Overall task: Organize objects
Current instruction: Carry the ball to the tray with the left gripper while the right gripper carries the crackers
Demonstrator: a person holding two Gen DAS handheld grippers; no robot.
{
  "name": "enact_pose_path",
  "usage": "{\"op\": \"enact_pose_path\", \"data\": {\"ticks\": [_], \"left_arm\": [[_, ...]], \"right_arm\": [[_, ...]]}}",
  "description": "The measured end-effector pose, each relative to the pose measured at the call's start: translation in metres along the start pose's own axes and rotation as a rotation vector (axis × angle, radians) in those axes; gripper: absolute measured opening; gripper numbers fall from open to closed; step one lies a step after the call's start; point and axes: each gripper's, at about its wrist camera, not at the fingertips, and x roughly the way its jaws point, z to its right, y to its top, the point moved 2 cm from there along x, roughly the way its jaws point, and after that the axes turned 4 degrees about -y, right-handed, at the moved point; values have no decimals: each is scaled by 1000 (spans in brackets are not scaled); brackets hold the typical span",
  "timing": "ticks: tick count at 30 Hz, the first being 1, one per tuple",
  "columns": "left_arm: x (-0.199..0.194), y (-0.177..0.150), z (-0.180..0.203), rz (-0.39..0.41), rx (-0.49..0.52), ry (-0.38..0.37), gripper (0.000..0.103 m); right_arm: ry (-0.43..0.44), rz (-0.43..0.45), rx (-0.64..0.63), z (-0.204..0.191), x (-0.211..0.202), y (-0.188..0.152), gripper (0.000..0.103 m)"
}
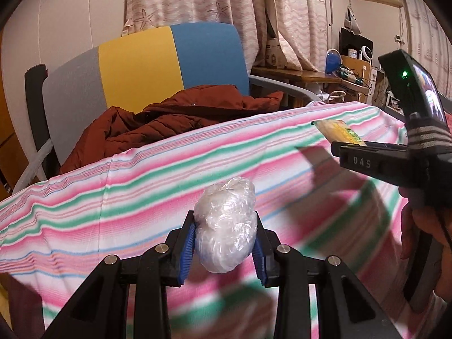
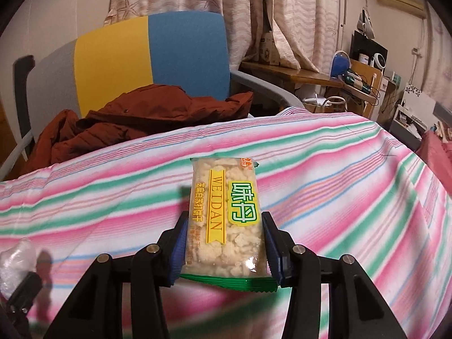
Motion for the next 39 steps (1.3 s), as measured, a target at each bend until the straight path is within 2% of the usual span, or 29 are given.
{"op": "enact_pose_path", "data": {"ticks": [11,16,21,25,31,39], "left_arm": [[-45,-33,30,7,77,-67,35],[-64,-46,28,-25,2,-129,35],[-98,-64,22,-25,-54,-165,35],[-121,-75,12,-34,-88,-173,35],[-153,-89,-14,-36,-160,-150,35],[-207,-106,-57,14,-228,-107,35]], "right_arm": [[109,-36,40,5,-65,-48,49],[150,-39,68,8,-91,-62,49],[191,-23,52,4,-122,-72,49],[230,-37,33,-10,-140,-83,49],[231,-73,-39,-37,-166,-98,49],[346,-95,-76,-75,-205,-114,49]]}}
